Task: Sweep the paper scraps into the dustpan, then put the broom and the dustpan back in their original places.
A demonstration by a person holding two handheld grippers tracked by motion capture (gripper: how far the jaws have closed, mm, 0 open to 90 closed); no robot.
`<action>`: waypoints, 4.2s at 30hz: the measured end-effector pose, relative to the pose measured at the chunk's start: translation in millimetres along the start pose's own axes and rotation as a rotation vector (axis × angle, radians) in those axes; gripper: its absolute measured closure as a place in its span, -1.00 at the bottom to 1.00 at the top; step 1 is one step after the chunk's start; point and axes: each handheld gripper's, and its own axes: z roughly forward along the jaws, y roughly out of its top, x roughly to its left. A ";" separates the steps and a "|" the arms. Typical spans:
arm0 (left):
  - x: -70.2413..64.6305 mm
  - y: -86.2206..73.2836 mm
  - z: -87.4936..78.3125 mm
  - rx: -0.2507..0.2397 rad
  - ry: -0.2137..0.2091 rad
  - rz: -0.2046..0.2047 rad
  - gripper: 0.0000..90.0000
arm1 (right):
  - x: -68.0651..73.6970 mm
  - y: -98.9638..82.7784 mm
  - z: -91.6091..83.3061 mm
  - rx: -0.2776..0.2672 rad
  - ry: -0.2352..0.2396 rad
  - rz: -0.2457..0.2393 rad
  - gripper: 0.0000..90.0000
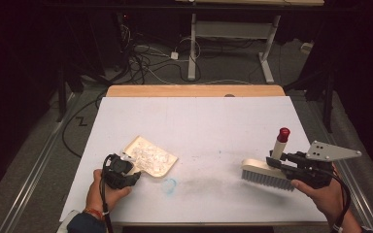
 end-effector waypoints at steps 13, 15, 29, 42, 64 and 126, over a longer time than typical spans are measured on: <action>12.5 4.3 0.5 -0.034 0.043 -0.063 0.40 | -5.6 -0.2 5.2 0.038 0.031 0.016 0.59; 14.4 4.1 0.6 -0.038 0.048 -0.079 0.40 | -6.4 0.2 5.3 0.038 0.032 0.021 0.59; 22.7 -0.2 0.0 -0.045 0.066 -0.121 0.40 | -7.6 1.2 4.3 0.062 0.062 0.023 0.59; 18.1 -1.0 2.7 -0.054 0.084 -0.158 0.40 | -19.9 -1.7 11.7 0.123 0.087 0.064 0.59; -7.2 -9.9 -4.5 -0.092 0.022 -0.141 0.14 | -56.4 6.2 62.5 0.154 0.006 0.140 0.51; -20.0 -30.2 -27.2 -0.467 0.121 0.220 -0.58 | -19.8 16.6 55.3 -0.127 -0.459 -0.012 -0.56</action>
